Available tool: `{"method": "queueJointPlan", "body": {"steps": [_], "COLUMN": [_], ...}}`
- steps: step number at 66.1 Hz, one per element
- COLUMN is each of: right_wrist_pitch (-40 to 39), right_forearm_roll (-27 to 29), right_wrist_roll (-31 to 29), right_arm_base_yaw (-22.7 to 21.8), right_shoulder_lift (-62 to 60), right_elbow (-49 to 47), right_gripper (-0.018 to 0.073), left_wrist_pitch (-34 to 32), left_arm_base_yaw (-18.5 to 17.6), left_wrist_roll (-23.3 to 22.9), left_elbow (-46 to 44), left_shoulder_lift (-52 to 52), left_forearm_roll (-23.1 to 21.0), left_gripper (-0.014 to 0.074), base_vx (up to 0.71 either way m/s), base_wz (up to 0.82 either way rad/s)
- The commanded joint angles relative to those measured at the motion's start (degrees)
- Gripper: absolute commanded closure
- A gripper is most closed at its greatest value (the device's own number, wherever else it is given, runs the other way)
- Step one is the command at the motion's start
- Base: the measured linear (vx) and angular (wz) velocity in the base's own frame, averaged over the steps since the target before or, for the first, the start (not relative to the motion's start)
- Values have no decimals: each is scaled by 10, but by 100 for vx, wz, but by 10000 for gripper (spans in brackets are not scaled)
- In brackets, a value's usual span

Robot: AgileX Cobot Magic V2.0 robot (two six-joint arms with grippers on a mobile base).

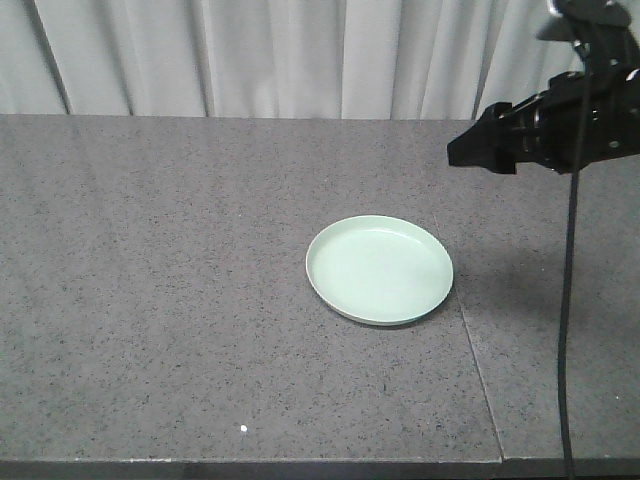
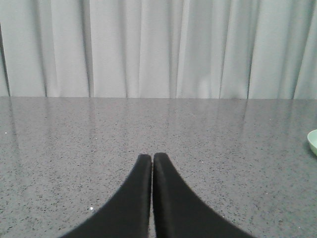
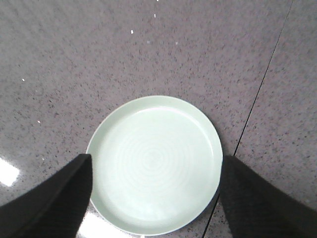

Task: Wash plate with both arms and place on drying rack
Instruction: 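Lower the right gripper onto the pale green plate's rim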

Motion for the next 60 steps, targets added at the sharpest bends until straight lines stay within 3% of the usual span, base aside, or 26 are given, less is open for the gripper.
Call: {"method": "queueJointPlan", "body": {"steps": [1,17,21,60], "right_wrist_pitch": [3,2,9,42], "right_forearm_roll": [-11,-216,-243,-268], "right_wrist_roll": [5,162,187,229], "right_arm_base_yaw": [10,69,73,73], "right_shoulder_lift": [36,135,156,272], "right_elbow": [-43,-95,-105,-150], "right_gripper": [47,47,47,48], "left_wrist_pitch": [-42,-42,-42,-42], "left_arm_base_yaw": [1,1,1,1], "left_wrist_roll": [-5,-5,-5,-5], "left_elbow": [9,9,9,9], "left_shoulder_lift": [-9,-9,-9,-9], "left_forearm_roll": [-1,-1,-1,-1], "left_gripper": [602,602,602,602], "base_vx": [0,0,0,0], "base_wz": [0,0,0,0]}}
